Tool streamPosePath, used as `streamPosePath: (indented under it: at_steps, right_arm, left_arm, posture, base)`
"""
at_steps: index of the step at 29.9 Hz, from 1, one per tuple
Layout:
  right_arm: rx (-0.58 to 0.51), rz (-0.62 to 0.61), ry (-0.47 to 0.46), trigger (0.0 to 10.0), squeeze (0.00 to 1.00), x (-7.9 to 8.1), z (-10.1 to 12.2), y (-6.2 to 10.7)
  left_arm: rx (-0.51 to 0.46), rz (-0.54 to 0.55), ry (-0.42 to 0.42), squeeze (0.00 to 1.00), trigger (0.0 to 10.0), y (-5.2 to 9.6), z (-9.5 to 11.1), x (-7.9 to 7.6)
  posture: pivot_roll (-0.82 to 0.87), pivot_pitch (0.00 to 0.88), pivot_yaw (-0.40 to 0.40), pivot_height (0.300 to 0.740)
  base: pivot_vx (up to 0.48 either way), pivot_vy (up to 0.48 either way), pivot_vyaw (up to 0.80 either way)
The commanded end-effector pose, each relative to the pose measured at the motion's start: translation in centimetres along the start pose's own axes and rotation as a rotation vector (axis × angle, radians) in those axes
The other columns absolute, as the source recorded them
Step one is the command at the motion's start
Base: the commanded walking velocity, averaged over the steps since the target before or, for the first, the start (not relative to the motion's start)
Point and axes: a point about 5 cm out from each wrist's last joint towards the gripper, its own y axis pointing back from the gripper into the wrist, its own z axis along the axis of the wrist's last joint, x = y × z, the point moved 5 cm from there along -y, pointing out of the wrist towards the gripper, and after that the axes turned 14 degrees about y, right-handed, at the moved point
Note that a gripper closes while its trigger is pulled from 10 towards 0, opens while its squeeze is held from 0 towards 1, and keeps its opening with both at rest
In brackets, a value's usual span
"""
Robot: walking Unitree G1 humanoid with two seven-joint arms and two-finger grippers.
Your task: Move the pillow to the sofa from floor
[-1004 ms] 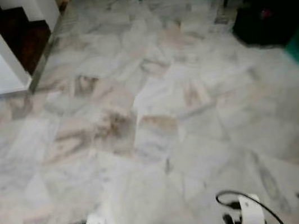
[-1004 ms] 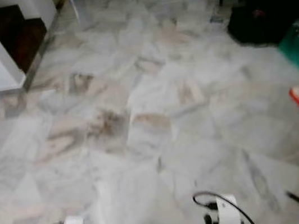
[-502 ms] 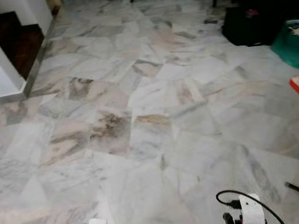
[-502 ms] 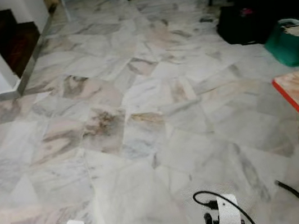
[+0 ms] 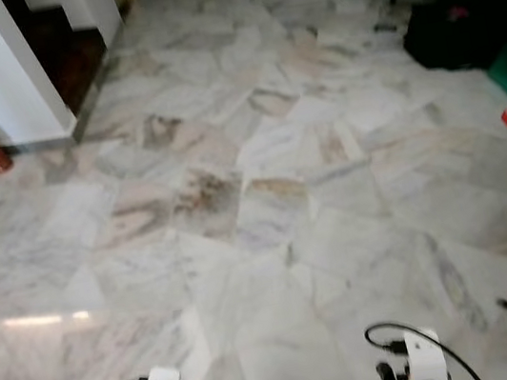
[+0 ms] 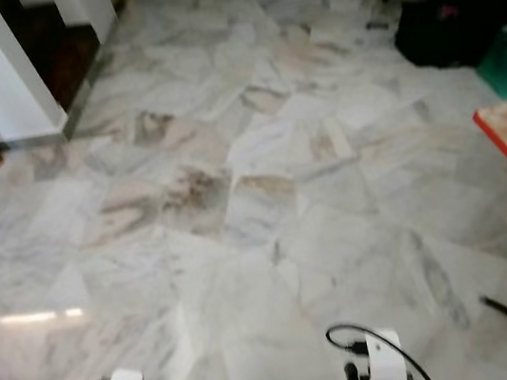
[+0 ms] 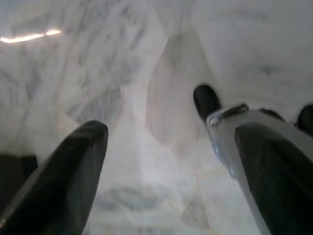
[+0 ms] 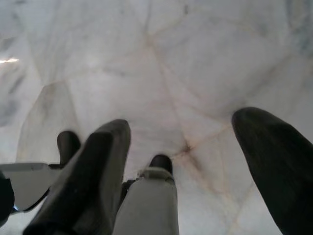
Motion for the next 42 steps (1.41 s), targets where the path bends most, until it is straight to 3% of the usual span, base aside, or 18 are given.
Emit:
streamPosePath:
  at_steps: [1, 42]
  right_arm:
    - [-0.014, 0.065, -0.185, 10.0, 0.0, -2.47, 6.77, -1.35]
    - [-0.003, 0.072, -0.157, 10.0, 0.0, -2.45, 6.7, -1.35]
  left_arm:
    - [0.053, 0.102, 0.371, 0.0, 10.0, 0.87, -1.85, 4.18]
    - [0.054, 0.101, 0.37, 0.0, 10.0, 0.87, -1.83, 4.18]
  posture:
    - [0.05, 0.085, -0.061, 0.74]
    - [0.05, 0.085, -0.061, 0.74]
  base:
    - [-0.341, 0.0, 0.0]
    - [-0.344, 0.0, 0.0]
